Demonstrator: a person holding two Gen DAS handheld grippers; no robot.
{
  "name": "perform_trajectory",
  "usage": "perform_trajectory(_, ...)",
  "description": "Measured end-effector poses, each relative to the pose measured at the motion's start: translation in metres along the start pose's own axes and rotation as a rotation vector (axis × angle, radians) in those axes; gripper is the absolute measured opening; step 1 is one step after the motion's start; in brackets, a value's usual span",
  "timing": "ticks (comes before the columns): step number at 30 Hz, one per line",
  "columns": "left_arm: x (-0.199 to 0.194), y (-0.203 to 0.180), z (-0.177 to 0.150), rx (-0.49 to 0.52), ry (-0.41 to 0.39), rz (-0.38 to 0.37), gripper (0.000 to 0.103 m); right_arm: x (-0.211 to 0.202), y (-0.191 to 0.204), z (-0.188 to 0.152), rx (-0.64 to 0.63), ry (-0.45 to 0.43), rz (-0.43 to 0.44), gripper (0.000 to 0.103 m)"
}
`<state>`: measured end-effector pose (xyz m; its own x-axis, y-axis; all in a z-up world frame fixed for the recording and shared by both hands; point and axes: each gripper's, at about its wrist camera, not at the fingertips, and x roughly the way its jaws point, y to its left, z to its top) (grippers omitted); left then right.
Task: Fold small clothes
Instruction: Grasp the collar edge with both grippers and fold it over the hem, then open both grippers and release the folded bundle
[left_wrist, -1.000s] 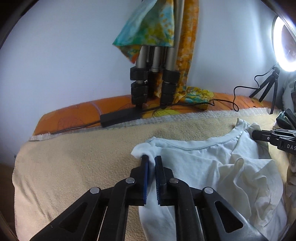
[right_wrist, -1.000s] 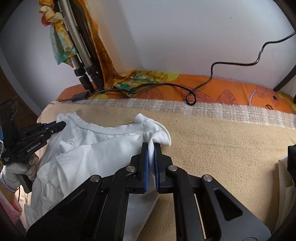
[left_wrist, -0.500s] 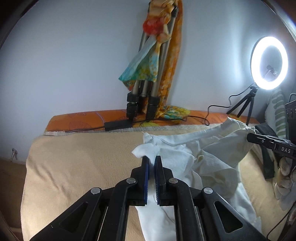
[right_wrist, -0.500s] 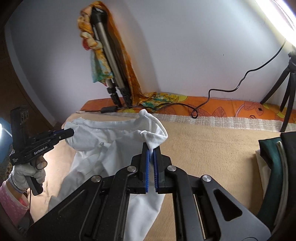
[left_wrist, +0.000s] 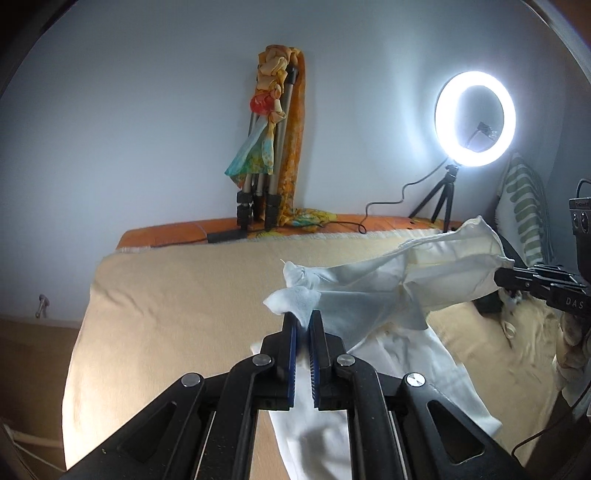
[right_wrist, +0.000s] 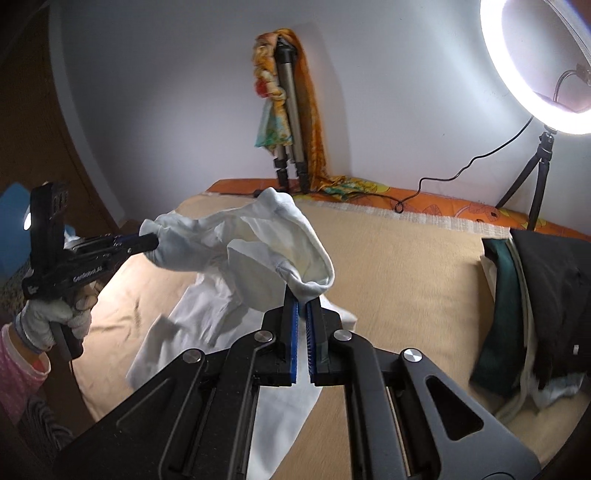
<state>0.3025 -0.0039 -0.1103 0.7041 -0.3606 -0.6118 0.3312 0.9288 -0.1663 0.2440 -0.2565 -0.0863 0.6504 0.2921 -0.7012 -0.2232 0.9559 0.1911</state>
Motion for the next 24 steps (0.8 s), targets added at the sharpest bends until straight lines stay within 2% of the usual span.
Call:
perform_trajectory(5,-0.028,-0.006,-0.051,0.017,0.018,0.011,0.003,-0.019,0.03,-0.052,-0.055,0.026,0.001,0.005)
perform_trajectory(9,-0.037,-0.003,-0.091,-0.016,0.069,0.022,0.003,-0.02,0.043,-0.093,-0.088,0.054,-0.029,0.005)
perform_trajectory(15,-0.061,-0.005,-0.127,0.007,0.085,0.052,0.003,-0.03,0.049,-0.125,-0.145,0.051,-0.096,0.005)
perform_trajectory(19,-0.086,-0.005,-0.139,0.02,0.075,0.057,0.004,-0.047,0.046,-0.137,-0.149,0.047,-0.131,0.005)
perform_trajectory(22,-0.098,0.005,-0.138,-0.04,0.051,0.05,0.016,-0.056,0.036,-0.142,-0.086,0.062,-0.139,0.006)
perform_trajectory(24,-0.099,0.017,-0.134,-0.117,0.042,0.016,0.028,-0.059,0.027,-0.141,0.008,0.075,-0.102,0.008)
